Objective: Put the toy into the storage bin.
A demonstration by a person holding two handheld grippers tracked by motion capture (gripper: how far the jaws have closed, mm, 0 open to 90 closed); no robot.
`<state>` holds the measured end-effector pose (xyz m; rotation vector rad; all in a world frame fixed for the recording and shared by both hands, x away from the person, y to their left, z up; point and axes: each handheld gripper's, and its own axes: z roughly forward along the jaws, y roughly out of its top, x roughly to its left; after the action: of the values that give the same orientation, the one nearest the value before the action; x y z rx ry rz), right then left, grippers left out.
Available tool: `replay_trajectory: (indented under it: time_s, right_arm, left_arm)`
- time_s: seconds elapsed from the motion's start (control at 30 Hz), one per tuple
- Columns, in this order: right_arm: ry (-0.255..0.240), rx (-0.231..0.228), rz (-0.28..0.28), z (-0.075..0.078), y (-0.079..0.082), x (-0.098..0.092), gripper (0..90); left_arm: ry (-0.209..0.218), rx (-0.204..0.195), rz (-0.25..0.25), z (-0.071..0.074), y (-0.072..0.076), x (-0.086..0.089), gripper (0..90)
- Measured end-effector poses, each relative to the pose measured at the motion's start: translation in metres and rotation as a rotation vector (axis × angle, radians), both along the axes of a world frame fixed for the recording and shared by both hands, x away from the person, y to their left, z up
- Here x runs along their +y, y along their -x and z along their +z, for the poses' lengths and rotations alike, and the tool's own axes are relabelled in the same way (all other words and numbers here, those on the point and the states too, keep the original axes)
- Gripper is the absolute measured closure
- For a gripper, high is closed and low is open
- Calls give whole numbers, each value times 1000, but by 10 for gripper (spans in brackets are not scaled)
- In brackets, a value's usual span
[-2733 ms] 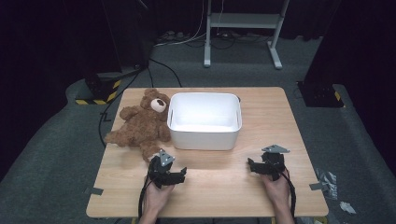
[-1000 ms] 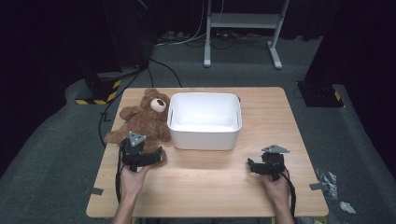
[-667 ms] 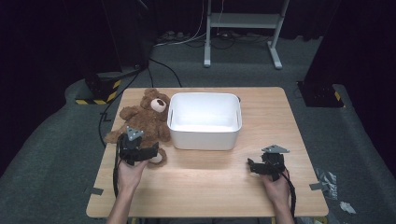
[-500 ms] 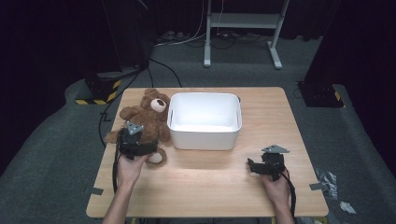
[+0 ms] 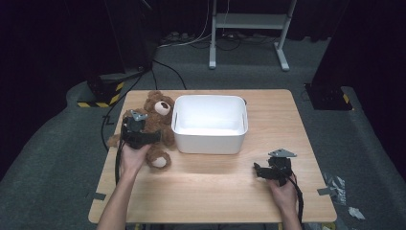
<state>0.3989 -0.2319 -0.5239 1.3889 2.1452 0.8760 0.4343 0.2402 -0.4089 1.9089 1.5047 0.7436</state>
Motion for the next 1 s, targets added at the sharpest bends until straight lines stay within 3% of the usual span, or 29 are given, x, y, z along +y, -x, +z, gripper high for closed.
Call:
replay_trajectory:
  time_s: [0.5, 0.6, 0.73, 0.87, 1.0]
  right_arm:
    - [0, 0, 0, 0, 0, 0, 137]
    - [0, 0, 0, 0, 0, 0, 137]
    - [0, 0, 0, 0, 0, 0, 137]
    - [0, 0, 0, 0, 0, 0, 137]
    - [0, 0, 0, 0, 0, 0, 137]
  left_arm:
    - [-69, 30, 5, 3, -42, -4, 155]
    - [-39, 49, 17, 2, -53, -2, 152]
    - [-46, 65, 25, 0, -66, -3, 156]
    - [-16, 92, 42, -10, -74, 1, 176]
    - [-39, 103, 54, -16, -80, 3, 174]
